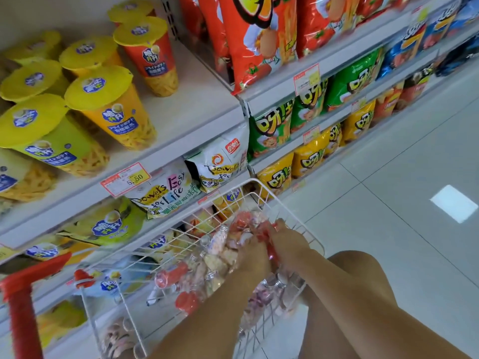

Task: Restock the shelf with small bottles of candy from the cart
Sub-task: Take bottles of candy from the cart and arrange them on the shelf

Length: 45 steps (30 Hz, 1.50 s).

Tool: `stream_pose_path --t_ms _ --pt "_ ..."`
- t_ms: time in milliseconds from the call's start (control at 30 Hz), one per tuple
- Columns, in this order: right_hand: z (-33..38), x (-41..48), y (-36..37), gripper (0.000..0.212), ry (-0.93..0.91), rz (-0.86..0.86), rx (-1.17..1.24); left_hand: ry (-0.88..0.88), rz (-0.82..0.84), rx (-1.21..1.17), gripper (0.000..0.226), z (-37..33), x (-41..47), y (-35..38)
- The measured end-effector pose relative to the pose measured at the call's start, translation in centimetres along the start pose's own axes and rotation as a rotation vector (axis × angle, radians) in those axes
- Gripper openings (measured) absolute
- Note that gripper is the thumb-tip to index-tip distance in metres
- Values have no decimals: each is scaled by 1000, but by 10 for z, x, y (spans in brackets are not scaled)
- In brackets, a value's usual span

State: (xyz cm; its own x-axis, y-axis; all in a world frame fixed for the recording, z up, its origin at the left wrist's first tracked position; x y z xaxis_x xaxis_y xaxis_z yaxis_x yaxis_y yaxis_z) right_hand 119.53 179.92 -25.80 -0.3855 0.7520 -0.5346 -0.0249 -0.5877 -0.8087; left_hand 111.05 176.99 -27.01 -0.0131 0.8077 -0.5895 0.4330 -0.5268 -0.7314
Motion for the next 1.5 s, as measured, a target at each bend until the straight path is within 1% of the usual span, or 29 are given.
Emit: stream_pose_path --t_ms 100,200,267,333,400,467,500,567,633,700,733,767,800,833,867,933,1000,1100,1167,1267,1433,1500 --pt "6 3 -4 45 12 -26 -56 -54 -8 -72 54 6 -4 4" --pt "13 1 -11 45 -59 -33 -100 -108 123 -284 60 20 -6 13" --pt "14 -5 -14 52 -100 23 -119 -134 156 -328 60 30 -15 6" --pt "15 -10 -17 65 -109 21 -138 -154 157 -384 47 44 -22 -1" --pt "20 -10 -14 76 -122 -5 -180 -169 120 -495 48 56 -30 -12" --pt "24 -12 -7 76 -120 -12 -151 -198 79 -632 50 66 -41 -28" --pt "24 -14 -6 70 -105 -16 -108 -215 66 -689 48 72 -47 -37" --pt "24 -15 -9 50 -55 -60 -16 -225 44 -786 40 84 -56 -55" --pt "28 -17 -30 30 -25 -221 78 -174 40 -920 31 91 -73 -74" --pt "38 -24 -67 12 -51 -408 277 -135 34 -1090 26 98 -91 -96" --pt "48 -31 -89 7 -96 -472 408 -117 24 -1203 23 101 -102 -108" --pt "59 -40 -113 7 -156 -523 526 -98 16 -1308 25 103 -115 -121" --pt "73 -54 -137 12 -206 -545 614 -69 5 -1385 32 105 -127 -135" --pt "88 -71 -161 24 -263 -558 690 -41 -18 -1430 40 106 -141 -149" --pt "103 -87 -181 30 -320 -557 760 -11 -54 -1453 44 107 -153 -164" --pt "131 -115 -215 30 -426 -553 867 79 -129 -1471 36 107 -181 -194" --pt "156 -134 -242 28 -486 -553 889 161 -196 -1458 33 105 -210 -225" --pt "191 -161 -277 33 -562 -644 764 274 -294 -1444 46 106 -251 -266" --pt "214 -181 -300 35 -602 -751 692 336 -387 -1441 45 110 -278 -290" --pt "252 -210 -333 34 -662 -851 570 427 -536 -1449 39 118 -314 -324" --pt "321 -242 -400 29 -827 -917 420 571 -745 -1405 45 133 -371 -394" --pt "348 -248 -427 28 -908 -919 404 615 -814 -1328 46 136 -391 -426"
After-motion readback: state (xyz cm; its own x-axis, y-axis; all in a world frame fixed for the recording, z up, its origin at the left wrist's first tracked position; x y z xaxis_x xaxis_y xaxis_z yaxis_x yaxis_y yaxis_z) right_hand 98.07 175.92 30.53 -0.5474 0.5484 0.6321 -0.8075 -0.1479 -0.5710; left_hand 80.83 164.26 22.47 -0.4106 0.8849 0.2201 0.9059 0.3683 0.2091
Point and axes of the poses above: each hand's wrist, its own x-axis towards the middle knuckle, its own y-axis out of the palm, z = x × y, the point moved 5 cm from there along x, towards the middle knuckle, and after that the axes turned 7 degrees about -y, right-handed, at the moved point
